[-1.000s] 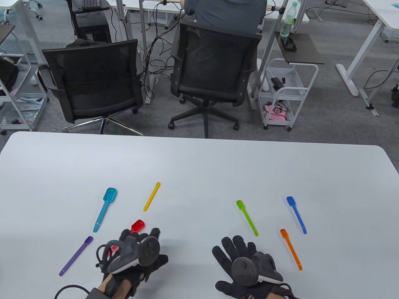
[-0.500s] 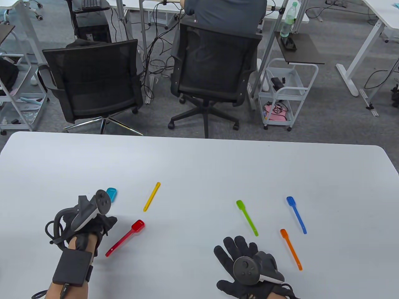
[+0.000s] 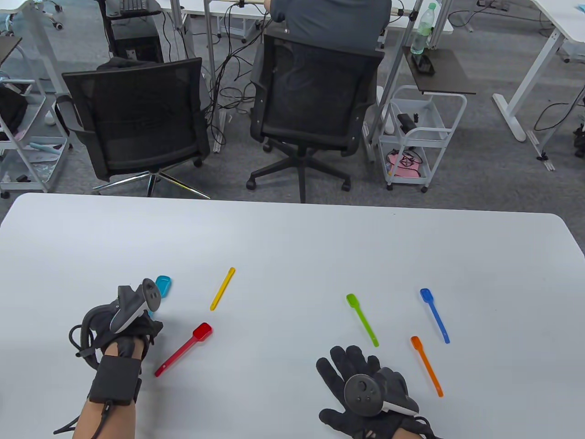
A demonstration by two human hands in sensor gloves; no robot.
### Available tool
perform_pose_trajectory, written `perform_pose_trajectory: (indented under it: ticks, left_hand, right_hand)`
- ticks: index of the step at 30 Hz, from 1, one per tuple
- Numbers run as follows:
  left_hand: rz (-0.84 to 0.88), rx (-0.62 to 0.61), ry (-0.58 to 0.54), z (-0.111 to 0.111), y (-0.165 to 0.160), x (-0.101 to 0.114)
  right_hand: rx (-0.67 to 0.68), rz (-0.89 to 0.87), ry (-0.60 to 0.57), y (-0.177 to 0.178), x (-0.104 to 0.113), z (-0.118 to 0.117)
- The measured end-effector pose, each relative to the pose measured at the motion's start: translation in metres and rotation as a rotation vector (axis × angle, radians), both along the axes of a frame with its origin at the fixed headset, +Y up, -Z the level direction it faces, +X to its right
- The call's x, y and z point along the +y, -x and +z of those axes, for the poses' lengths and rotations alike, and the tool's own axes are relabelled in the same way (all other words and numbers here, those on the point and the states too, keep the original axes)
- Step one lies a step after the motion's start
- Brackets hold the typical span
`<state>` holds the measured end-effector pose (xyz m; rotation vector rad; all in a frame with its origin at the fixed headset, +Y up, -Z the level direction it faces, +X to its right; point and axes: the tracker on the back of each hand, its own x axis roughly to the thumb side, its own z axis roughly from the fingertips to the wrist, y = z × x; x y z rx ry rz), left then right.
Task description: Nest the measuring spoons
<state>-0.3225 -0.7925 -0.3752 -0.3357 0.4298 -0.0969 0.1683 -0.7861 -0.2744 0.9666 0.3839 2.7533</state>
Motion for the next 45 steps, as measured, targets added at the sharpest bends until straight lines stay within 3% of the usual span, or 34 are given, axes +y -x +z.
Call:
perform_pose_trajectory:
  ticks: [13,45]
  left_hand:
    - [-0.003,0.008,0.014,-0.0037,0.0013,-0.0092]
    - [0.003,0.016,-0.038,-0.0014,-0.0024,-0.0052]
  right_hand:
    - [-0.025,-0.008,0.021,-0.0042,-0.0011,-0.0035]
    - [-0.046,-0.001,0.041,-0.0055,-0.0012,-0.0060]
